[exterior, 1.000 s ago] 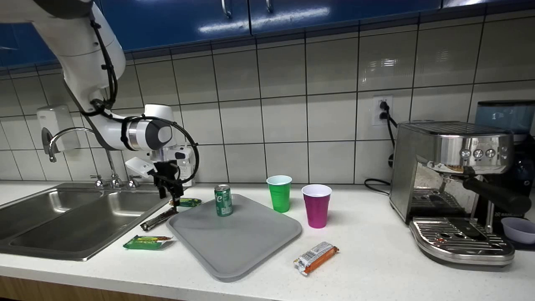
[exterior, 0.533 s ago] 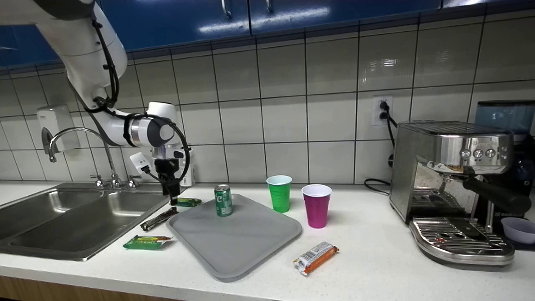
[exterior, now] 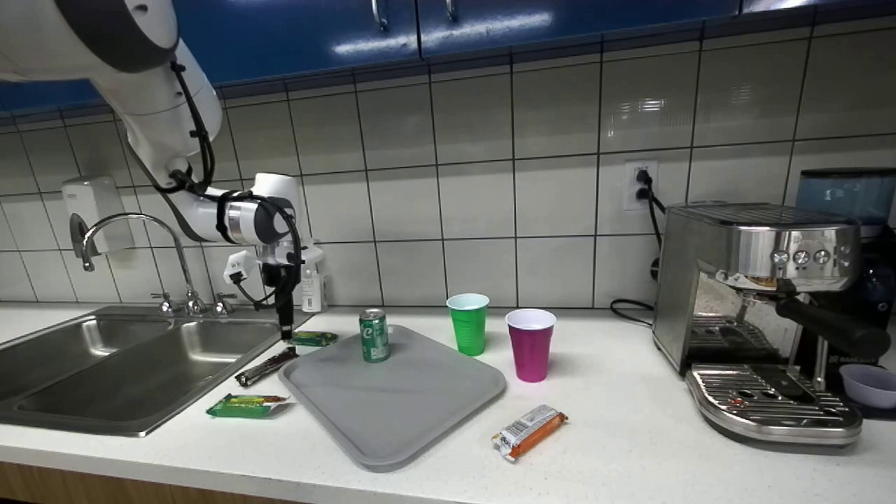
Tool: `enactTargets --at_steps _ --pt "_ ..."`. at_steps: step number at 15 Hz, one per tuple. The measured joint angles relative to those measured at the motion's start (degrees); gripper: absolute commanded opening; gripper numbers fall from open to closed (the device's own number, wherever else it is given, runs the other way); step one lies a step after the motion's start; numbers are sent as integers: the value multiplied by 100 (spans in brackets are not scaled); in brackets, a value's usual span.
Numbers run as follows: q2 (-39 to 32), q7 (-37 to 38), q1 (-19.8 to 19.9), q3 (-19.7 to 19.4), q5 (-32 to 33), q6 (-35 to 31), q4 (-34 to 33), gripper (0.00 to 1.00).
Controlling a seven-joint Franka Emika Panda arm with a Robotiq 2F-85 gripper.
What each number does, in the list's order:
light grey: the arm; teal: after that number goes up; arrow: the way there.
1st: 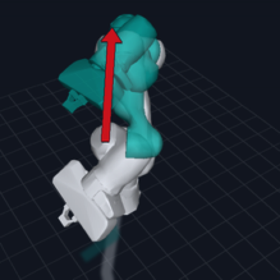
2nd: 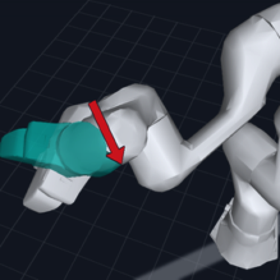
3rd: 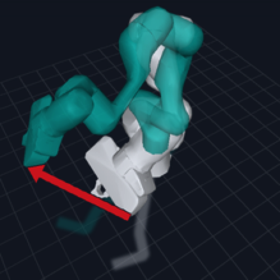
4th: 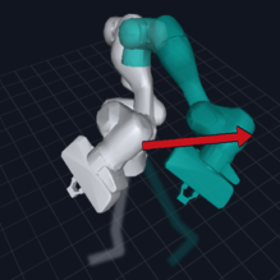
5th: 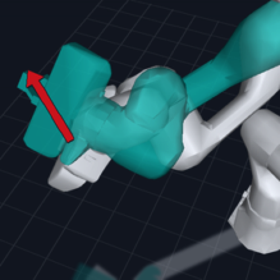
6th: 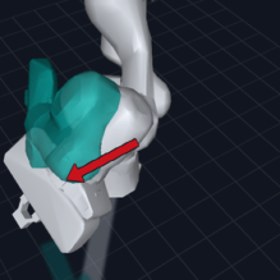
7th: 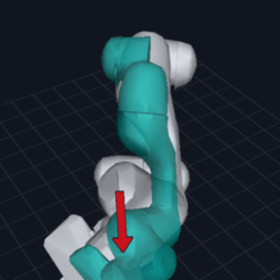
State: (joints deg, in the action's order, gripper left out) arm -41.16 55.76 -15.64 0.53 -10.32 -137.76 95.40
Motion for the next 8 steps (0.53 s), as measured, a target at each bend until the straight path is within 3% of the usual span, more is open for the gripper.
enactTargets --at_steps 8 --pt "-589 911 1 -161 25 642 -1061 100"
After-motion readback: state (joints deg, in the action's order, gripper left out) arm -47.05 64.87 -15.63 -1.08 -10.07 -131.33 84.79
